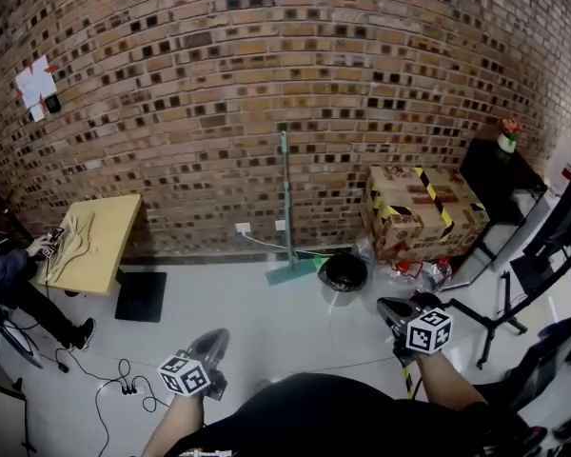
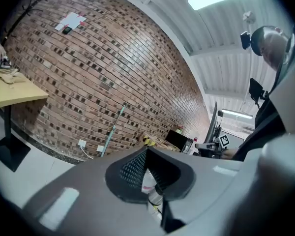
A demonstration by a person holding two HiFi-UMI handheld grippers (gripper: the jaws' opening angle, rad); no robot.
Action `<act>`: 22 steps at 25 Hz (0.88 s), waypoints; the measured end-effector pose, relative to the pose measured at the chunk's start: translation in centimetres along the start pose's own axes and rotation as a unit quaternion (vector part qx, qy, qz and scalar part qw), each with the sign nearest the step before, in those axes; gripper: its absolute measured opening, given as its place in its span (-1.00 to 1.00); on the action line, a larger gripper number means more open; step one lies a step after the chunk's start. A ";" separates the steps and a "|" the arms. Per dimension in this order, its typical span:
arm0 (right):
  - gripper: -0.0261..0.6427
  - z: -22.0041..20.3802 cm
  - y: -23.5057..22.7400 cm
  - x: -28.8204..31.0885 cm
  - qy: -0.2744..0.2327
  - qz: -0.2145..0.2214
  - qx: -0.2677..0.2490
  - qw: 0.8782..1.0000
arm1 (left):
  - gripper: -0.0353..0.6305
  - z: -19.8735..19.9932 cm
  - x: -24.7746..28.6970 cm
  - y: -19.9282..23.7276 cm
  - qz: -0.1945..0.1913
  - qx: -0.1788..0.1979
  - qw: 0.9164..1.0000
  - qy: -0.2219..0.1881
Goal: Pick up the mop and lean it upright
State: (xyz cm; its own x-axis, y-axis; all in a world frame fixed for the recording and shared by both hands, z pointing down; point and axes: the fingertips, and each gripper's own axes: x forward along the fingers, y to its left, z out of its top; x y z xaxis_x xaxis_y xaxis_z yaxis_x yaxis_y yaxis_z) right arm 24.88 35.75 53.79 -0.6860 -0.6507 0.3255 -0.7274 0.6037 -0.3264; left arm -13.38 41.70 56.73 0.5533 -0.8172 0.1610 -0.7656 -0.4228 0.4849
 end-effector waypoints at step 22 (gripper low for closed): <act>-0.88 10.6 -3.6 22.8 -0.005 0.021 -0.002 1.000 | -0.89 11.1 12.4 17.6 -0.008 0.011 0.999 0.029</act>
State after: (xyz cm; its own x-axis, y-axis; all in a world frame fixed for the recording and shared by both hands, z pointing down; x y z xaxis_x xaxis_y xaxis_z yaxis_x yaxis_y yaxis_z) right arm 12.03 13.82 53.01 -0.7162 -0.6291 0.3021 -0.6976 0.6330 -0.3357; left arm -23.62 19.76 57.78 0.5826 -0.7867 0.2041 -0.7636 -0.4438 0.4690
